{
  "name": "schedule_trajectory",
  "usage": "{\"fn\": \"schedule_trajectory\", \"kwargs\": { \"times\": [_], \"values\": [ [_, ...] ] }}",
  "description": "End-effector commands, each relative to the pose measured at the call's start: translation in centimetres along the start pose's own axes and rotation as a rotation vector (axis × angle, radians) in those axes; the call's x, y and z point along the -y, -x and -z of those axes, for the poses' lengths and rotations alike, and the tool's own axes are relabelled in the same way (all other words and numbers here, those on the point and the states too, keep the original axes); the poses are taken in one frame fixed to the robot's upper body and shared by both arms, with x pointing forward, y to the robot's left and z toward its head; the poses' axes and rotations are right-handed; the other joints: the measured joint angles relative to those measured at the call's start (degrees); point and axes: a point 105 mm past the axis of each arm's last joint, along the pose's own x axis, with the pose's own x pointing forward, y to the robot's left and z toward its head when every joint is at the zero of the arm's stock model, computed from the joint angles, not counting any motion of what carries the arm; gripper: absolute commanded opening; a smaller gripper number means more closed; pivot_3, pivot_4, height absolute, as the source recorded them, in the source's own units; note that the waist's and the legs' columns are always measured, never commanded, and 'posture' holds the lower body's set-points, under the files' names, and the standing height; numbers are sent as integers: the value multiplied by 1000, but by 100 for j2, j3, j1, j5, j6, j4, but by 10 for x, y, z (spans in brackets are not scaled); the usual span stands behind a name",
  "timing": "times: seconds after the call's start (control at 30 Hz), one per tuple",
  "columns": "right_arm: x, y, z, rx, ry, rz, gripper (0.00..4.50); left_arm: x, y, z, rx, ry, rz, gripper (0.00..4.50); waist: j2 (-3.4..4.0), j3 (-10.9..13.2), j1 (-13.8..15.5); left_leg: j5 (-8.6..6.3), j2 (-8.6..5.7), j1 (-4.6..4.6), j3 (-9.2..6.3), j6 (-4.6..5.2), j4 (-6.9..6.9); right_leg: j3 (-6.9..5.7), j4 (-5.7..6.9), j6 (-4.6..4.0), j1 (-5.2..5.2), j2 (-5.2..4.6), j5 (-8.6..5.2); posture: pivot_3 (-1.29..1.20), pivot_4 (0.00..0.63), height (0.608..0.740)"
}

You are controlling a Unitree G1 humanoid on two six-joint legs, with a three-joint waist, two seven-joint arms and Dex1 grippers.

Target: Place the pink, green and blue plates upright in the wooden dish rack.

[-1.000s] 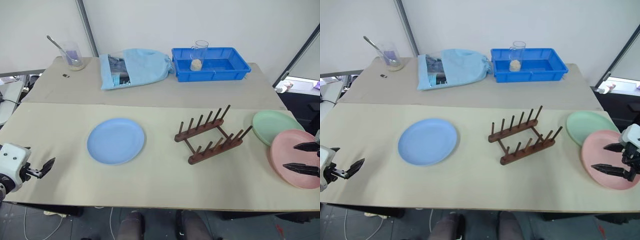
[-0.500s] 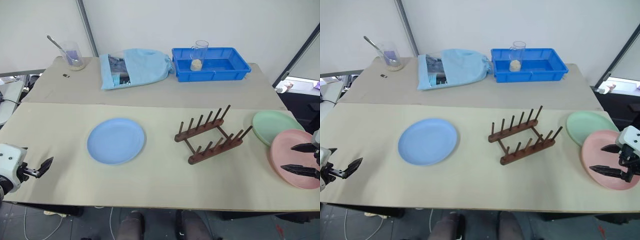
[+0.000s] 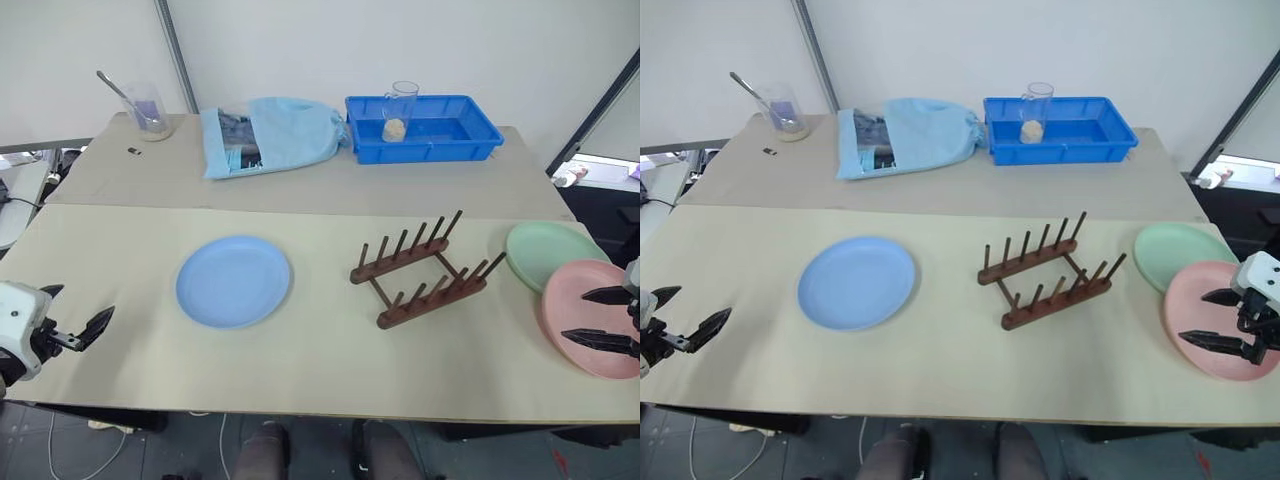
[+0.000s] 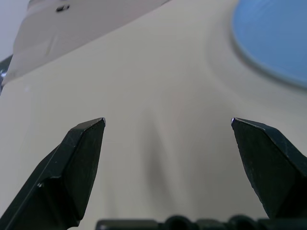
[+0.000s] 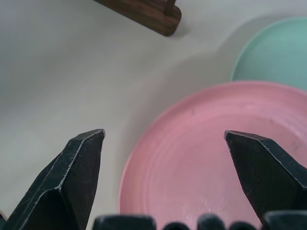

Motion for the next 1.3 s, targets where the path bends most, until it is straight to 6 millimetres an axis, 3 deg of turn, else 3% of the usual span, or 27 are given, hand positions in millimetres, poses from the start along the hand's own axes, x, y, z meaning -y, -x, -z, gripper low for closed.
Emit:
{"fn": "schedule_trajectory", "kwargs": {
  "times": [0.03, 0.13, 0.33, 0.47, 0.6, 0.83, 1.03, 1.13, 1.3],
  "values": [
    [0, 2, -31, 88, 59, 7, 4446, 54, -19, -40, 116, -37, 231, 4500, 0, 0, 6, 0, 0, -1, 1, 0, 0, 0, 0, 1, 1, -1, 1, 0, 150, 737],
    [-10, 2, -48, 133, 81, -23, 4446, 103, -34, -61, 176, -52, 405, 4500, 1, -1, -3, 5, -1, 0, 5, 9, 0, 4, -1, 5, 8, 1, 4, 0, 150, 737],
    [-42, 1, -81, 231, 85, -98, 4446, 170, -69, -88, 277, -15, 579, 4500, 3, -2, 12, 13, -1, -3, -4, 22, 0, 8, 0, 17, 16, 18, 11, 0, 150, 737],
    [-61, 1, -87, 253, 66, -127, 4446, 222, -90, -92, 309, 10, 708, 4500, 2, -2, 13, 14, -5, -2, -6, 23, 8, 17, -1, 21, 23, 22, 14, 0, 150, 737],
    [-74, 5, -81, 231, 31, -133, 4446, 268, -107, -97, 340, 22, 781, 4500, 2, -2, 36, 14, -17, -13, -11, 23, 32, 36, -2, 19, 25, 25, 13, 0, 150, 737],
    [-96, 8, -76, 221, -6, -151, 4446, 322, -129, -105, 382, 66, 812, 4500, 0, -1, 15, 12, -44, -38, -22, 26, 90, 96, -1, 52, 26, 34, 30, 0, 150, 737],
    [-104, 5, -81, 231, -5, -165, 4446, 347, -139, -103, 380, 62, 794, 4500, 0, -1, 2, 4, -68, -38, -23, 12, 107, 128, -10, 65, 34, 34, 38, 0, 150, 737],
    [-104, 5, -80, 233, -8, -162, 4500, 351, -144, -103, 381, 68, 781, 3711, 0, -1, 4, 3, -70, -36, -24, 9, 109, 131, -15, 67, 43, 34, 38, 0, 150, 737],
    [-106, 3, -76, 233, -12, -154, 4500, 354, -152, -107, 386, 82, 771, 1328, 2, -2, 24, 0, -76, -37, -29, 4, 110, 132, -19, 68, 53, 34, 38, 0, 150, 737]
  ]
}}
